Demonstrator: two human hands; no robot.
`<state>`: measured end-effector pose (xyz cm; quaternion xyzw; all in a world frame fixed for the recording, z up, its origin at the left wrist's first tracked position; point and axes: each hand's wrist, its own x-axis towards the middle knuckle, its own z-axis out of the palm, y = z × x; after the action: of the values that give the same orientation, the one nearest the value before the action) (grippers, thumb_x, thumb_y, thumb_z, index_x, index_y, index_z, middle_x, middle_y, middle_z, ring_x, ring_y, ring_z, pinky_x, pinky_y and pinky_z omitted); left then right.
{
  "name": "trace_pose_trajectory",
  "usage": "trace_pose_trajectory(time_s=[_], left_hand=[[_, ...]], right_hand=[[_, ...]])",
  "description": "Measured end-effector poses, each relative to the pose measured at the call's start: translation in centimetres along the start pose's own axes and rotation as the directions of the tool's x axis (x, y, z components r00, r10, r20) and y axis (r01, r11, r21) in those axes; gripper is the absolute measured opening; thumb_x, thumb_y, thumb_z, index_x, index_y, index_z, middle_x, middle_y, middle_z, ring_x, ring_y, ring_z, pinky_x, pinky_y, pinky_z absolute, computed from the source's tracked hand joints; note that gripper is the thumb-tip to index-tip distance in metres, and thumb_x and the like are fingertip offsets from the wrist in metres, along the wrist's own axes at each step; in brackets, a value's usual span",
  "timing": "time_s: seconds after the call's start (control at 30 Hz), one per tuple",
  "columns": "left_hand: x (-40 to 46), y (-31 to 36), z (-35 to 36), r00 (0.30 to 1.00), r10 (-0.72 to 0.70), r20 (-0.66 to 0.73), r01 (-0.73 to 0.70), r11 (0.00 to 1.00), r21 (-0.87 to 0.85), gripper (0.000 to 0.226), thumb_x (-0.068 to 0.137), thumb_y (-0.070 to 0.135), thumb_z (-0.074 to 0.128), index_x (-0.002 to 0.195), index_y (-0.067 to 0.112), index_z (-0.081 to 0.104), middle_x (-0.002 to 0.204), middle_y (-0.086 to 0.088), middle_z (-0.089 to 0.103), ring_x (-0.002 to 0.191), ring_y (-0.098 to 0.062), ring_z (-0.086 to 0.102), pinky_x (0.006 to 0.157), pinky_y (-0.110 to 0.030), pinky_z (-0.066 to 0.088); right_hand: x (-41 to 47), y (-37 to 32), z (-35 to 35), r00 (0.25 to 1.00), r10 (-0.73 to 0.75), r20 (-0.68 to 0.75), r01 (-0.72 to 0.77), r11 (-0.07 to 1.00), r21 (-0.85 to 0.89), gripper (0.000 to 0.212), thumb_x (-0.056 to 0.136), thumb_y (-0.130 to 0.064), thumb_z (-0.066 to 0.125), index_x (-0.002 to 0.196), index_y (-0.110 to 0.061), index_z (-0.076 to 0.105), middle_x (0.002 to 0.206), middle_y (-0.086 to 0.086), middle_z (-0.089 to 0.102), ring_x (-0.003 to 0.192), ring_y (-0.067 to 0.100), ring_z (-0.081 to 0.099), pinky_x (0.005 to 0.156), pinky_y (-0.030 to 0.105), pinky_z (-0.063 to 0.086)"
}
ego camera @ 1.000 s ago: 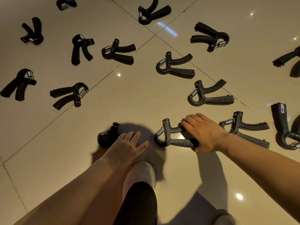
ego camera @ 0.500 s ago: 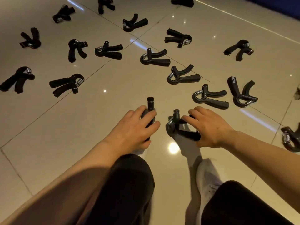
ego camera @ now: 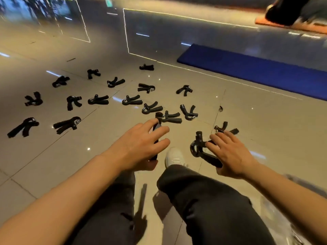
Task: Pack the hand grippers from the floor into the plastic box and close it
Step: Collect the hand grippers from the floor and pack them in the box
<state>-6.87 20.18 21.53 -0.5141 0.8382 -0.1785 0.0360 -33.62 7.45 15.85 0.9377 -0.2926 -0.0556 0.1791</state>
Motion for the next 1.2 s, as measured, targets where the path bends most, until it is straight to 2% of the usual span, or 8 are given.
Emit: trace_pose_trajectory(time_s=[0.27, 0.43, 0.53, 0.7, 0.87, 0.93, 1.07, 1.2], left_hand=[[3.7, 10.5, -11.3, 0.976, 0.207, -0.073, -0.195, 0.971, 0.137, 0.069, 0.045, 0.054, 0.082, 0.102, 0.017, 0.068, 0.114, -0.016, 0.063, 0.099, -0.036, 0.062, 0.068, -0.039, 0.057], [6.8, 16.1, -13.9, 0.965, 0.239, -0.106, -0.232, 0.97, 0.078, 0.072, 0.042, 0.045, 0.086, 0.103, 0.012, 0.066, 0.11, -0.021, 0.061, 0.097, -0.035, 0.061, 0.071, -0.04, 0.058], [7.9, 19.2, -14.1, 0.943, 0.31, -0.116, -0.306, 0.95, 0.056, 0.076, 0.042, 0.048, 0.086, 0.107, 0.015, 0.064, 0.114, -0.02, 0.059, 0.102, -0.035, 0.059, 0.073, -0.041, 0.058], [9.3, 23.8, -12.6, 0.899, 0.428, -0.088, -0.425, 0.904, 0.052, 0.082, 0.03, 0.055, 0.087, 0.1, 0.017, 0.067, 0.107, -0.016, 0.063, 0.094, -0.03, 0.062, 0.065, -0.032, 0.057], [12.2, 26.3, -10.9, 0.867, 0.491, -0.086, -0.497, 0.865, -0.067, 0.086, 0.034, 0.051, 0.088, 0.108, 0.017, 0.057, 0.111, -0.018, 0.06, 0.097, -0.033, 0.06, 0.057, -0.03, 0.056], [14.1, 27.0, -10.0, 0.822, 0.56, -0.098, -0.568, 0.819, -0.086, 0.089, 0.036, 0.049, 0.088, 0.11, 0.016, 0.051, 0.111, -0.018, 0.059, 0.097, -0.033, 0.06, 0.056, -0.029, 0.057], [18.0, 28.7, -5.5, 0.759, 0.628, -0.171, -0.649, 0.749, -0.132, 0.09, 0.044, 0.048, 0.086, 0.119, 0.017, 0.047, 0.12, -0.016, 0.051, 0.102, -0.031, 0.056, 0.062, -0.029, 0.057], [19.9, 31.6, 2.2, 0.797, 0.559, -0.227, -0.603, 0.748, -0.276, 0.084, 0.053, 0.041, 0.084, 0.123, 0.016, 0.046, 0.125, -0.015, 0.042, 0.11, -0.032, 0.046, 0.071, -0.033, 0.057]], right_hand=[[-17.7, 4.3, -5.6, 0.988, 0.127, -0.09, -0.125, 0.992, 0.03, 0.076, 0.034, -0.044, 0.078, 0.104, -0.017, 0.062, 0.109, 0.01, 0.063, 0.098, 0.031, 0.06, 0.088, 0.044, 0.05], [-26.1, 5.9, -6.2, 0.978, 0.207, -0.024, -0.206, 0.978, 0.016, 0.083, 0.031, -0.051, 0.082, 0.105, -0.02, 0.058, 0.108, 0.009, 0.063, 0.097, 0.03, 0.061, 0.086, 0.044, 0.052], [-30.5, 6.1, -6.2, 0.969, 0.244, 0.035, -0.244, 0.97, 0.004, 0.087, 0.029, -0.06, 0.081, 0.105, -0.022, 0.061, 0.108, 0.008, 0.063, 0.096, 0.028, 0.062, 0.085, 0.043, 0.052], [-35.7, 6.6, -4.8, 0.945, 0.29, 0.149, -0.293, 0.956, -0.001, 0.089, 0.03, -0.063, 0.077, 0.108, -0.024, 0.059, 0.11, 0.008, 0.063, 0.097, 0.028, 0.061, 0.086, 0.042, 0.05], [-37.7, 6.8, -1.4, 0.898, 0.328, 0.292, -0.342, 0.94, -0.003, 0.083, 0.051, -0.057, 0.07, 0.124, -0.024, 0.049, 0.127, 0.007, 0.051, 0.116, 0.028, 0.047, 0.102, 0.041, 0.038], [-38.2, 6.6, 0.1, 0.889, 0.333, 0.315, -0.361, 0.932, 0.033, 0.082, 0.045, -0.057, 0.073, 0.118, -0.023, 0.053, 0.119, 0.007, 0.056, 0.108, 0.028, 0.052, 0.095, 0.042, 0.044], [-38.7, 6.9, 4.0, 0.9, 0.311, 0.307, -0.354, 0.93, 0.097, 0.079, 0.038, -0.054, 0.075, 0.108, -0.022, 0.057, 0.11, 0.009, 0.059, 0.098, 0.029, 0.056, 0.086, 0.042, 0.049], [-39.4, 6.8, 8.0, 0.886, 0.358, 0.294, -0.413, 0.898, 0.15, 0.08, 0.044, -0.057, 0.074, 0.113, -0.024, 0.055, 0.115, 0.006, 0.057, 0.103, 0.027, 0.055, 0.089, 0.039, 0.048]])
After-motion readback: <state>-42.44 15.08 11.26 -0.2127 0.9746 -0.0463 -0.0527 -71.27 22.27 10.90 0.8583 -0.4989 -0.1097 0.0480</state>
